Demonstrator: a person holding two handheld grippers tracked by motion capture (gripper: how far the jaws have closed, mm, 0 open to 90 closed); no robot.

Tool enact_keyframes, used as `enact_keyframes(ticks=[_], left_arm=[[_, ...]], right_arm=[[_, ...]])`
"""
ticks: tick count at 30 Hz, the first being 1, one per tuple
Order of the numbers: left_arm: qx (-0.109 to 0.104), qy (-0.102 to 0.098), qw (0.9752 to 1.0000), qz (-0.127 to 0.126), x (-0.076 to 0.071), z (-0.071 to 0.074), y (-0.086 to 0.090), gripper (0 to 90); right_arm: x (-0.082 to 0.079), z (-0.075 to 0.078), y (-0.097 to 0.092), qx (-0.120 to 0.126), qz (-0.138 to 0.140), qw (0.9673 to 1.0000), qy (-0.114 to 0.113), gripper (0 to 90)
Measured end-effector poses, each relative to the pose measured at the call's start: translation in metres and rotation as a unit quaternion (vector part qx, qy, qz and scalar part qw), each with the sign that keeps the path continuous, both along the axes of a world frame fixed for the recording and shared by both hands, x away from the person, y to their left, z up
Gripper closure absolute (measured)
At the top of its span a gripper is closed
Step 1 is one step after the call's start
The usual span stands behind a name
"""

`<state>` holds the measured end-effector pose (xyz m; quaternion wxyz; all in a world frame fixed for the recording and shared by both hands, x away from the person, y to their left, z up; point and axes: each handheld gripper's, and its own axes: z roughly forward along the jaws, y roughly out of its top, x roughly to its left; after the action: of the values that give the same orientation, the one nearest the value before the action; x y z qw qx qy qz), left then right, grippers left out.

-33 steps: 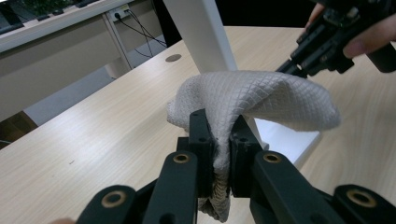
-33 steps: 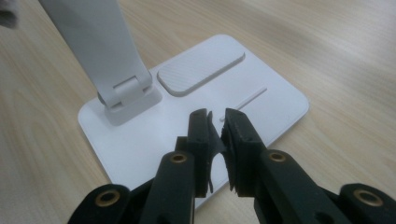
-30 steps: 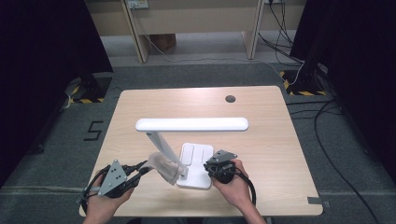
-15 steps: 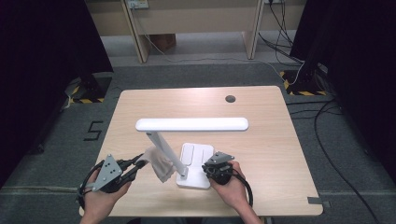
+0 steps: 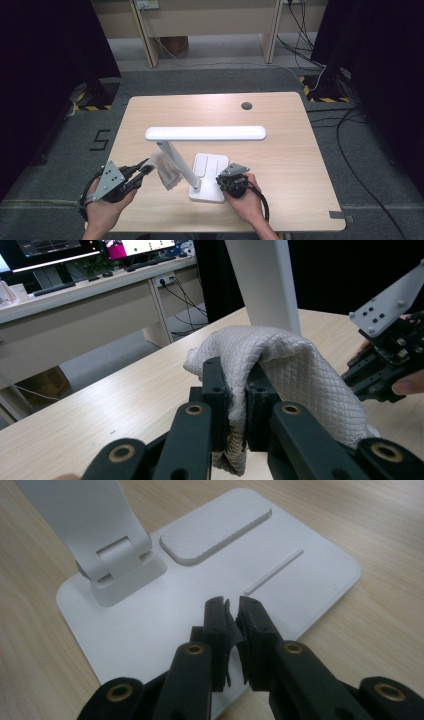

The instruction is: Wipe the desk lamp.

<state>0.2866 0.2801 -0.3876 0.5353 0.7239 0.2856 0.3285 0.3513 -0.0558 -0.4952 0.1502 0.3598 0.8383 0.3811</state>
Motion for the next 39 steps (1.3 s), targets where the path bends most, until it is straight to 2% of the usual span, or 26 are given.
enact_keyframes(ticks=[13,14,15,16,17,23,30,39], left_arm=[[-0.023,-0.017,0.9993,0.022,0.007,0.020,0.015,82.9],[-0.024,-0.025,0.9992,0.021,0.008,0.021,0.016,82.9],[-0.028,-0.020,0.9991,0.025,0.007,0.023,0.016,82.8],[-0.026,-0.027,0.9990,0.023,0.008,0.024,0.017,82.8],[-0.029,-0.023,0.9990,0.027,0.008,0.026,0.017,82.8],[-0.034,-0.036,0.9983,0.032,0.008,0.037,0.020,82.9],[-0.038,-0.045,0.9976,0.037,0.007,0.044,0.021,82.8],[-0.048,-0.057,0.9962,0.043,0.009,0.054,0.022,82.9]], right_arm=[[0.000,-0.007,0.003,0.005,0.002,1.0000,0.007,84.6],[0.000,-0.007,0.002,0.006,0.002,1.0000,0.008,84.7],[0.000,-0.007,0.002,0.006,0.002,0.9999,0.008,84.8],[0.000,-0.007,0.002,0.006,0.002,1.0000,0.007,85.0],[0.000,-0.007,0.002,0.006,0.002,1.0000,0.007,85.1],[-0.002,-0.009,0.002,0.005,0.007,1.0000,-0.004,85.2],[-0.004,-0.010,0.002,0.006,0.011,0.9999,-0.012,87.4],[-0.003,-0.011,0.000,0.018,0.009,0.9998,-0.008,88.1]])
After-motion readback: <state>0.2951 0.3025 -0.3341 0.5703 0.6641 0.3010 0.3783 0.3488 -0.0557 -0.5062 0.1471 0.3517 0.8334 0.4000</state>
